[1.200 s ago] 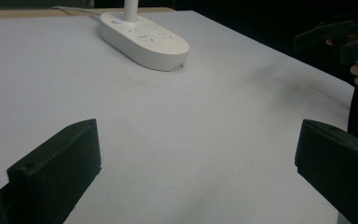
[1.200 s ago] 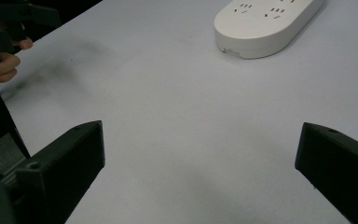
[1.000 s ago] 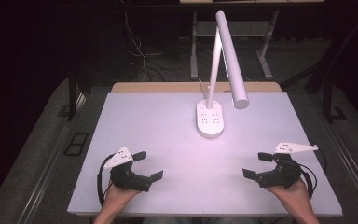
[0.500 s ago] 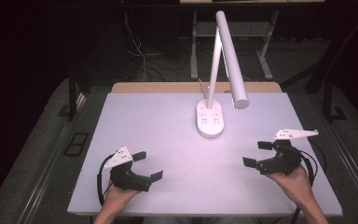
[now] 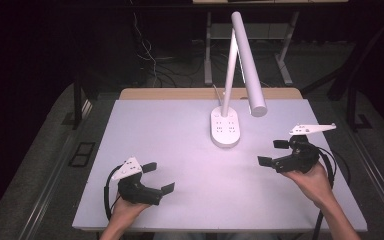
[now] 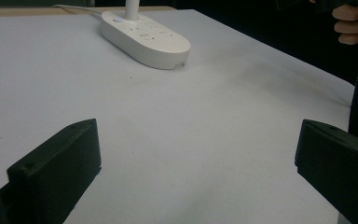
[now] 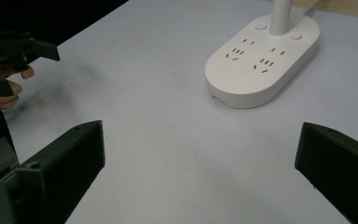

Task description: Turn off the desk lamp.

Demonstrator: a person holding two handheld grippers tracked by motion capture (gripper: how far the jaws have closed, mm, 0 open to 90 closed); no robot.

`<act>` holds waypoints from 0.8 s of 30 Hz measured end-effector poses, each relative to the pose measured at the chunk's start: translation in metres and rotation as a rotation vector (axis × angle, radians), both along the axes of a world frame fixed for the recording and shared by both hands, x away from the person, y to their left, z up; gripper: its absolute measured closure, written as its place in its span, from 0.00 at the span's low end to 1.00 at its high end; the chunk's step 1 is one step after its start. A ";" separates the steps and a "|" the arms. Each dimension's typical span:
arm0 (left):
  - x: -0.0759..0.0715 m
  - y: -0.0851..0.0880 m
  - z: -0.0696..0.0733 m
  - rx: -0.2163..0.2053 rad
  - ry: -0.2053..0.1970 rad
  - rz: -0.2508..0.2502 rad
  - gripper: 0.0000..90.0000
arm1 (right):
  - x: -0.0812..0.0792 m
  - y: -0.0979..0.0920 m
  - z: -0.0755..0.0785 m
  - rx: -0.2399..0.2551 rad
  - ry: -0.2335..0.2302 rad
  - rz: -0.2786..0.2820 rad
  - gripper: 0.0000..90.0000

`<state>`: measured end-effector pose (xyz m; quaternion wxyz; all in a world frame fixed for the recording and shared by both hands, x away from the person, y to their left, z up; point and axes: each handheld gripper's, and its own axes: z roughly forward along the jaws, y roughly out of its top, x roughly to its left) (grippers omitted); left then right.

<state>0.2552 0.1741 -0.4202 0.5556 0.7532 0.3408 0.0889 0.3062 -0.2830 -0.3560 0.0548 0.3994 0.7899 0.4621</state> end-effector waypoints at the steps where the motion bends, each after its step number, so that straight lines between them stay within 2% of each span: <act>1: 0.000 0.000 0.000 0.001 0.001 0.000 0.00 | 0.002 0.000 0.000 0.000 0.007 0.003 0.01; 5: 0.000 0.000 0.000 0.002 0.003 0.001 0.00 | 0.011 0.001 0.001 -0.011 0.014 0.009 0.01; 10: 0.000 0.000 0.000 0.004 0.003 -0.002 0.00 | 0.022 0.005 0.004 -0.021 0.002 0.007 0.01; 24: 0.001 0.001 -0.001 -0.001 0.005 -0.002 0.00 | 0.048 0.017 0.006 -0.043 0.027 0.024 0.02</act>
